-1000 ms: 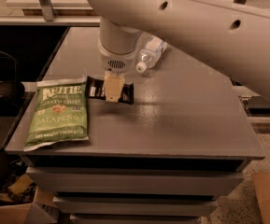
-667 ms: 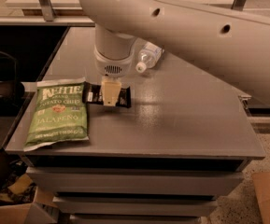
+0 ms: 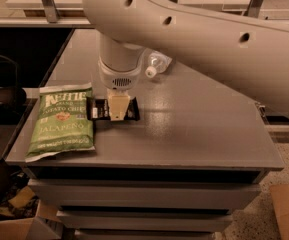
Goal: Move rxbar chocolate near green jalapeno chip bag
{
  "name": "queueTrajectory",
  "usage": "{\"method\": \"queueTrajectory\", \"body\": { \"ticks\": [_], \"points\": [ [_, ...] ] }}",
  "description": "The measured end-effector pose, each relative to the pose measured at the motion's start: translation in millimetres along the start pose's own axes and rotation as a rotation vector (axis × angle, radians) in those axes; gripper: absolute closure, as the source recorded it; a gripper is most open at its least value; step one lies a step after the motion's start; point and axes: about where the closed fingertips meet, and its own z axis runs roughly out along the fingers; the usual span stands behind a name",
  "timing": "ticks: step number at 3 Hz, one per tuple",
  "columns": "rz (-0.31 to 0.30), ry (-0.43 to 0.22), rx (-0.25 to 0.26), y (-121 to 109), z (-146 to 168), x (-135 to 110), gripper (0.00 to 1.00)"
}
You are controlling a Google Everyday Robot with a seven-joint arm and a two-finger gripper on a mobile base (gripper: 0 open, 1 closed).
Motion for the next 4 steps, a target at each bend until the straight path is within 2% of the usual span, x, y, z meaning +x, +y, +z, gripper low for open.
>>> {"method": "queueTrajectory", "body": {
  "ticks": [1, 4],
  "points": [
    [-0.039, 0.006, -0.008, 3.0, 0.7, -1.1, 0.81],
    [-0.095, 0.037, -0.016, 4.0, -3.5, -5.9, 0.12]
  ]
}}
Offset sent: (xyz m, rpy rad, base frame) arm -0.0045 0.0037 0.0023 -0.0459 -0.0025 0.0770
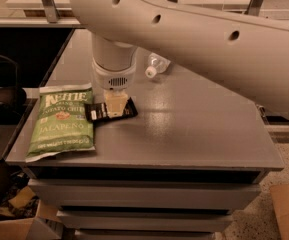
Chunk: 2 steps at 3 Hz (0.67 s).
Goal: Move rxbar chocolate near green jalapeno chip bag
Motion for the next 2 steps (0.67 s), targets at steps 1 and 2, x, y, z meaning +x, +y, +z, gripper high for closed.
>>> {"method": "queueTrajectory", "body": {
  "ticks": [1, 2],
  "points": [
    [-0.024, 0.009, 0.000, 0.7, -2.5, -2.7, 0.00],
    [-0.047, 0.012, 0.004, 0.4, -7.5, -5.3, 0.00]
  ]
}}
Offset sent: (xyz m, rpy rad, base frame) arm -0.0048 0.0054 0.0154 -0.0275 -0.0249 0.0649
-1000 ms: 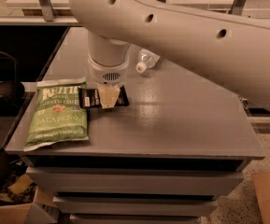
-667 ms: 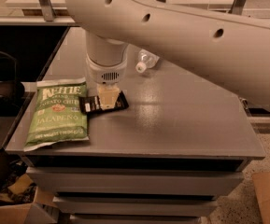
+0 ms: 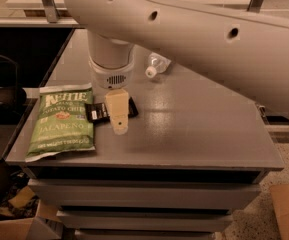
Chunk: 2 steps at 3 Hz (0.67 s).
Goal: Move rxbar chocolate near green jalapeno chip bag
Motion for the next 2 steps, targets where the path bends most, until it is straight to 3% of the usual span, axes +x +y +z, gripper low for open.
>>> {"method": "queueTrajectory", "body": {
  "ticks": [2],
  "points": [
    [-0.035, -0.011, -0.004, -4.7, -10.7, 3.2, 0.00]
  ]
}}
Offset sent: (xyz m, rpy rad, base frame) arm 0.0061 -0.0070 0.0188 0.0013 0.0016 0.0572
